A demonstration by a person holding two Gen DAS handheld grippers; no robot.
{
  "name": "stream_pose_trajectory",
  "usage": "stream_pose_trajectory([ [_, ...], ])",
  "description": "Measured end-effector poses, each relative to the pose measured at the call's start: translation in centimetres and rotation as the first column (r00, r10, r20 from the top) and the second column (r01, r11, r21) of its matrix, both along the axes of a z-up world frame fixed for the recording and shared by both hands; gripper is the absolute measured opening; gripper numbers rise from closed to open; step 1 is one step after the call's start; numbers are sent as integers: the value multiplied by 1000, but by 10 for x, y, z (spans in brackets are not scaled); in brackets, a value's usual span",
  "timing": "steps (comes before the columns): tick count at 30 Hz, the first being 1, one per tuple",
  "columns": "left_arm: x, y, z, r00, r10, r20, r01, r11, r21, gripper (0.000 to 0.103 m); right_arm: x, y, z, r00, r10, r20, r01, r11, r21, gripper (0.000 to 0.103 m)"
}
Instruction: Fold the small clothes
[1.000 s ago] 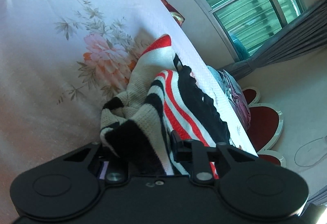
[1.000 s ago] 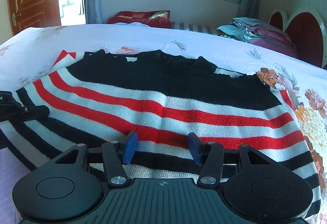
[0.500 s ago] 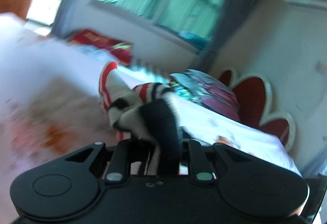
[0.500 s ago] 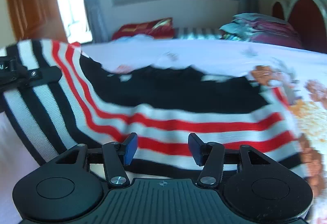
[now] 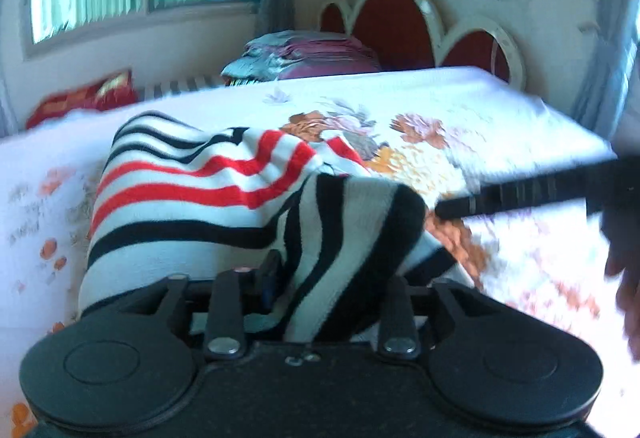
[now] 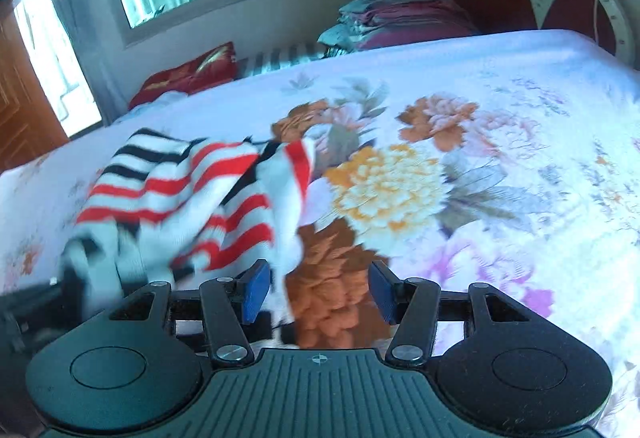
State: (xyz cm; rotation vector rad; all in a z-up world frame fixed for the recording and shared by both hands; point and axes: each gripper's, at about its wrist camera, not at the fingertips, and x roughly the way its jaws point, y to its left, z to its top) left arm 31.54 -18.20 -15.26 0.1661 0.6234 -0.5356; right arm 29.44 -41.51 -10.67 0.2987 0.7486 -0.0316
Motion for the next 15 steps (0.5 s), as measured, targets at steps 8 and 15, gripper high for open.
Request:
stream_pose_trajectory([
  [8, -38, 3, 12, 987, -159, -4, 159, 987, -21, 70, 22, -5, 24, 995, 90, 37, -96, 975, 201, 54],
  [15, -30, 84, 38, 994, 86, -68, -99, 972, -214, 68, 63, 24, 6, 984, 176, -30, -153, 918, 365, 77],
])
